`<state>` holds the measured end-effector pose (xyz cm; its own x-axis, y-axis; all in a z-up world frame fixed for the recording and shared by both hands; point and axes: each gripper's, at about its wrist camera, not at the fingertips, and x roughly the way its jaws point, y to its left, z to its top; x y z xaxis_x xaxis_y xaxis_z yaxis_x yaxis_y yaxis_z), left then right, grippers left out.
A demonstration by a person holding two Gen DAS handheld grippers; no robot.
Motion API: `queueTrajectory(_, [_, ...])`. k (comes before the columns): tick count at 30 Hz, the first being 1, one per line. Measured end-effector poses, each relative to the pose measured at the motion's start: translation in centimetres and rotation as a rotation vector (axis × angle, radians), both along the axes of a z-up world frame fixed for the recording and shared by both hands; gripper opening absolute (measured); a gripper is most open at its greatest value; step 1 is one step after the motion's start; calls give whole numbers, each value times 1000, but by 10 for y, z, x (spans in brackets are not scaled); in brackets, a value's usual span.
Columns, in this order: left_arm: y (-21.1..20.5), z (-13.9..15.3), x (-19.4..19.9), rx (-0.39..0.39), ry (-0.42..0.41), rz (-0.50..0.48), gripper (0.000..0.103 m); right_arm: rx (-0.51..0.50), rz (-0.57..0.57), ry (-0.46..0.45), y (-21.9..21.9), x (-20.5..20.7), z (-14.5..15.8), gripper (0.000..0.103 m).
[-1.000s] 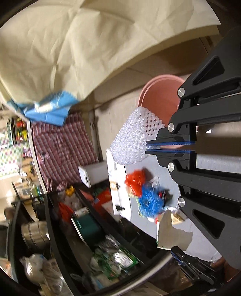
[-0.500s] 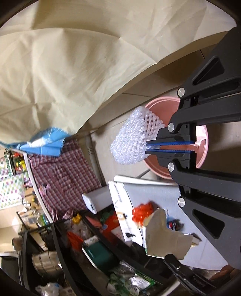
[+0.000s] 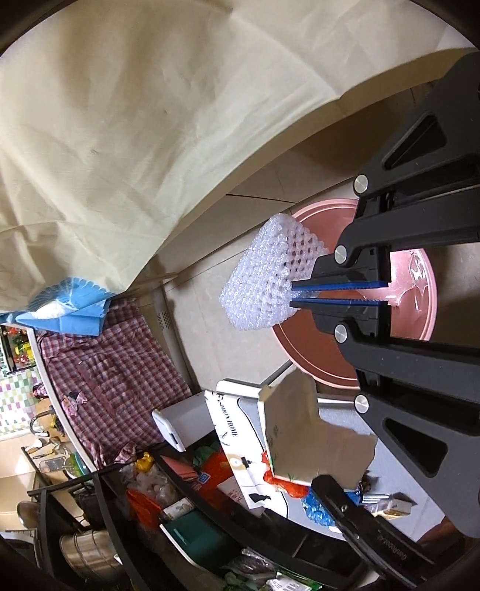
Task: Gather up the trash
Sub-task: 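Carry both items over the pink bucket and open both grippers to drop them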
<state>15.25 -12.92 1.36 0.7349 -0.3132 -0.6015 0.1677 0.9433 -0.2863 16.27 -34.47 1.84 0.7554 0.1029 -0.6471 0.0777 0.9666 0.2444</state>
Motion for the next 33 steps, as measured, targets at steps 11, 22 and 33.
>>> queueTrajectory(11, [-12,-39,31,-8,84,-40,7,-16,5,40,2,28,-19,4])
queueTrajectory(22, [5,-50,31,-34,139,-34,11,-45,21,42,9,31,-24,36])
queueTrajectory(33, [45,-15,-25,10,66,16,11,-113,13,-69,23,5,-2,36])
